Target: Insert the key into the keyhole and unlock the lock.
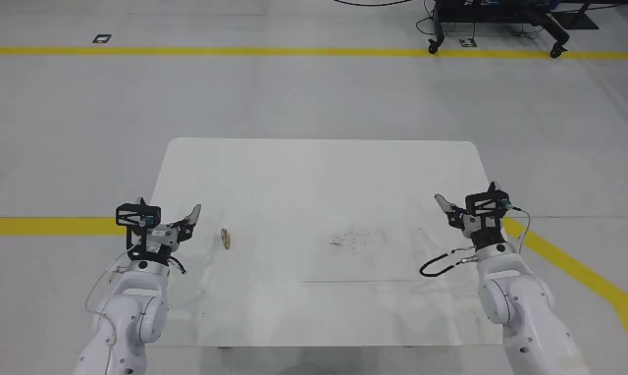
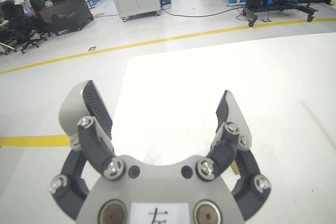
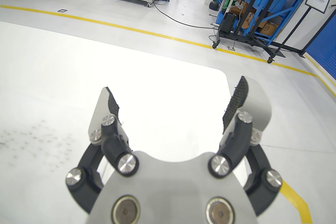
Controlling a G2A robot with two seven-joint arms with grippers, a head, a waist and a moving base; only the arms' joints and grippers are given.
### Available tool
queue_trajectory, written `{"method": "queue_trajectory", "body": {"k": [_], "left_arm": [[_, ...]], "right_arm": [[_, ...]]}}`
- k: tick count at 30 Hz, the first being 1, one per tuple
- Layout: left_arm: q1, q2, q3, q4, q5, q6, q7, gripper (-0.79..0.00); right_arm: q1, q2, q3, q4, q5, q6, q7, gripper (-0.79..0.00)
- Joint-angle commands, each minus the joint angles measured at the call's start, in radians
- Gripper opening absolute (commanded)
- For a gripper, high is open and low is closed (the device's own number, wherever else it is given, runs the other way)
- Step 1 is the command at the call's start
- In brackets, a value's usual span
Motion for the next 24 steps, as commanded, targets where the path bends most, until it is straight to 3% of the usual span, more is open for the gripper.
{"method": "queue_trajectory", "body": {"k": [1, 4, 7, 20, 24], "left_arm": [[0.000, 0.000, 0.000, 0.000, 0.000, 0.000, 0.000, 0.000], [0.000, 0.000, 0.000, 0.000, 0.000, 0.000, 0.000, 0.000], [0.000, 0.000, 0.000, 0.000, 0.000, 0.000, 0.000, 0.000], [0.000, 0.000, 0.000, 0.000, 0.000, 0.000, 0.000, 0.000], [0.000, 0.000, 0.000, 0.000, 0.000, 0.000, 0.000, 0.000]], "right_arm": [[0.000, 0.000, 0.000, 0.000, 0.000, 0.000, 0.000, -0.001], [0.024, 0.002, -0.041, -0.071, -0.102, -0.042, -0.010, 0.000], [0.057, -0.005, -0.123, -0.116, -0.084, -0.075, 0.093, 0.000], [0.057, -0.005, -0.123, -0.116, -0.084, -0.075, 0.093, 0.000], [0.109, -0.005, -0.181, -0.079, -0.083, -0.204, 0.093, 0.000]]}}
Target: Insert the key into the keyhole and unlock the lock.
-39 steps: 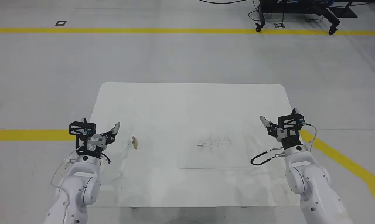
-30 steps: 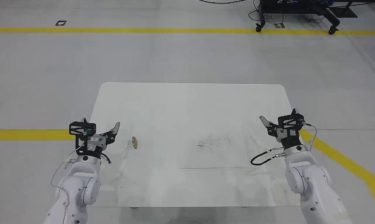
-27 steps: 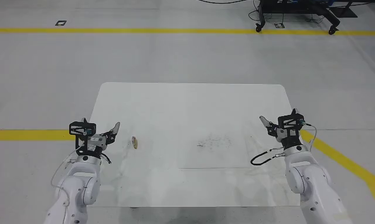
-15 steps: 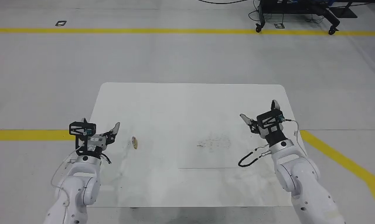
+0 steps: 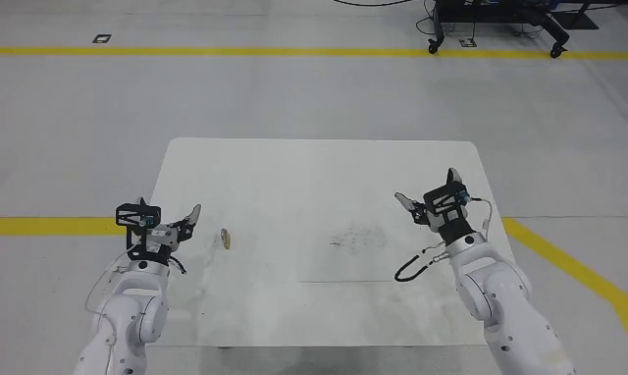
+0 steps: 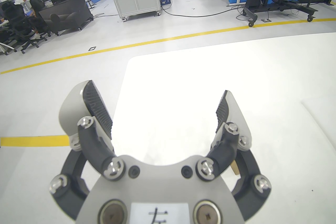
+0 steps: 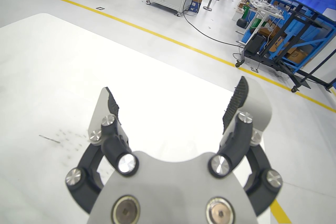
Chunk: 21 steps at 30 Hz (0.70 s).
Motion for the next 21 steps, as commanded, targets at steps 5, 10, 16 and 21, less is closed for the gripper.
{"method": "queue_trajectory", "body": {"k": [5, 10, 16, 21], "left_arm": [[0.000, 0.000, 0.000, 0.000, 0.000, 0.000, 0.000, 0.000], [0.000, 0.000, 0.000, 0.000, 0.000, 0.000, 0.000, 0.000], [0.000, 0.000, 0.000, 0.000, 0.000, 0.000, 0.000, 0.000], [0.000, 0.000, 0.000, 0.000, 0.000, 0.000, 0.000, 0.000]], "right_arm": [[0.143, -0.010, -0.155, 0.132, -0.009, -0.205, 0.014, 0.000], [0.220, -0.009, -0.191, 0.234, 0.042, -0.409, -0.004, 0.000], [0.301, 0.000, -0.226, 0.339, 0.080, -0.654, 0.105, 0.000], [0.348, 0.000, -0.291, 0.362, 0.030, -0.746, 0.191, 0.000]]}}
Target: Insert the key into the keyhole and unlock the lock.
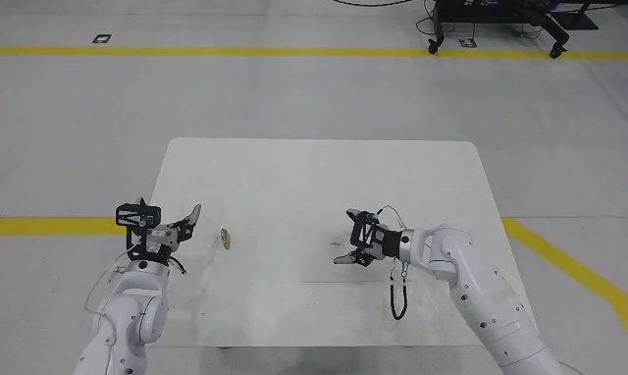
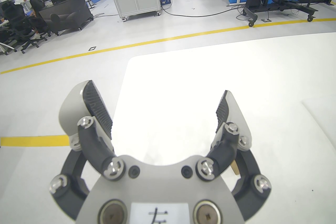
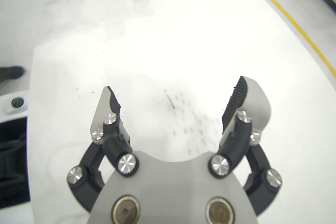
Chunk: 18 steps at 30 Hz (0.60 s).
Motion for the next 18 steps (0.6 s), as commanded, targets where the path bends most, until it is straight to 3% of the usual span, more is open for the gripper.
{"method": "queue_trajectory", "body": {"k": [1, 2, 3, 4, 5, 6, 13, 18], "left_arm": [[0.000, 0.000, 0.000, 0.000, 0.000, 0.000, 0.000, 0.000], [0.000, 0.000, 0.000, 0.000, 0.000, 0.000, 0.000, 0.000], [0.000, 0.000, 0.000, 0.000, 0.000, 0.000, 0.000, 0.000], [0.000, 0.000, 0.000, 0.000, 0.000, 0.000, 0.000, 0.000], [0.000, 0.000, 0.000, 0.000, 0.000, 0.000, 0.000, 0.000], [0.000, 0.000, 0.000, 0.000, 0.000, 0.000, 0.000, 0.000], [0.000, 0.000, 0.000, 0.000, 0.000, 0.000, 0.000, 0.000], [0.000, 0.000, 0.000, 0.000, 0.000, 0.000, 0.000, 0.000]], "right_arm": [[0.011, -0.001, -0.023, 0.001, -0.033, 0.010, 0.018, 0.000], [0.015, -0.002, -0.032, 0.003, -0.044, 0.013, 0.020, 0.000], [0.020, -0.002, -0.038, 0.005, -0.055, 0.014, 0.023, -0.117], [0.025, -0.002, -0.044, 0.005, -0.066, 0.013, 0.025, -0.296], [0.029, -0.002, -0.051, 0.004, -0.074, 0.008, 0.025, -0.400], [0.033, -0.001, -0.057, 0.004, -0.083, 0.002, 0.026, -0.437], [0.099, -0.010, -0.128, 0.049, -0.116, -0.020, 0.066, -0.560], [0.139, -0.016, -0.158, 0.078, -0.126, -0.012, 0.106, -0.551]]}}
